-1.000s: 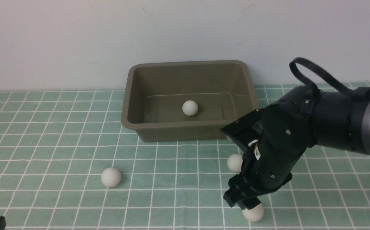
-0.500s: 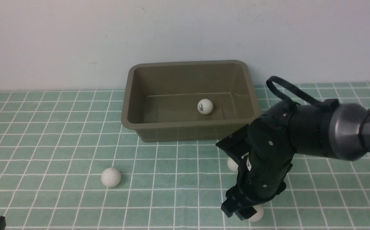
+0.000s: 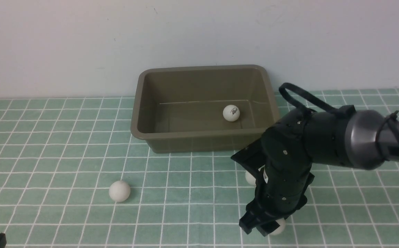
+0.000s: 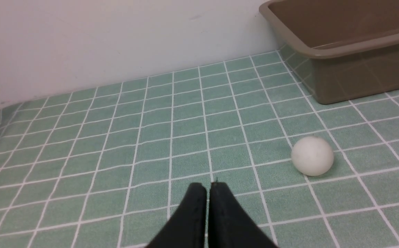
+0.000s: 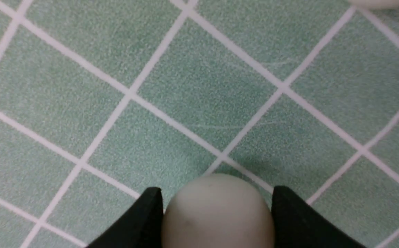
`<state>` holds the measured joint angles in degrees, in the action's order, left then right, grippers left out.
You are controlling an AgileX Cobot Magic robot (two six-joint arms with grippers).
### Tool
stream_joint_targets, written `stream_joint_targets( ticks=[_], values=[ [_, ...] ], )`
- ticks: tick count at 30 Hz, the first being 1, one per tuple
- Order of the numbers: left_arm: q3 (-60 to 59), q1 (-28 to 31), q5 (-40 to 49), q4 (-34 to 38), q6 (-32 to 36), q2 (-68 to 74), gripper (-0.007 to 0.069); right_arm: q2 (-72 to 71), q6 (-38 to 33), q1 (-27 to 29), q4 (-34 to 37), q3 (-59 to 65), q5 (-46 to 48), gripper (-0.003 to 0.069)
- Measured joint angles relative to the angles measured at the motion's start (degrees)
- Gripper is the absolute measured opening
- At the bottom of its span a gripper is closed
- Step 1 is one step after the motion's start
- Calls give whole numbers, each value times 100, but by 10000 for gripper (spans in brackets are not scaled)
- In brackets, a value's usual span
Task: Put the table tennis balls in the box on the green coffee tablecloth.
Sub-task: 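Reach for and grasp a ping pong ball on the table, then release the ping pong ball into the bin and lift the gripper away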
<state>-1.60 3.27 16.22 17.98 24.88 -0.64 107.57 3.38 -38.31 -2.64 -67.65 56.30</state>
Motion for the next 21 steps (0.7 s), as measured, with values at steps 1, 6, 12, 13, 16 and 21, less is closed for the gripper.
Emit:
stream_joint_targets(
  ticks=[1, 6, 12, 13, 16, 21],
  values=[
    [0, 0, 0, 0, 0, 0, -4, -20, 0, 0, -6, -61, 92, 364],
    [0, 0, 0, 0, 0, 0, -4, -161, -74, -12, -6, -388, 499, 364],
    [0, 0, 0, 0, 0, 0, -4, -308, -417, -18, -100, -1544, 847, 364],
    [0, 0, 0, 0, 0, 0, -4, -308, -449, -18, -230, -1800, 679, 364],
    [0, 0, 0, 0, 0, 0, -4, -308, -452, -18, -615, -2248, 75, 364],
    [0, 0, 0, 0, 0, 0, -4, -117, -452, 109, -907, -2810, -763, 364]
  ],
)
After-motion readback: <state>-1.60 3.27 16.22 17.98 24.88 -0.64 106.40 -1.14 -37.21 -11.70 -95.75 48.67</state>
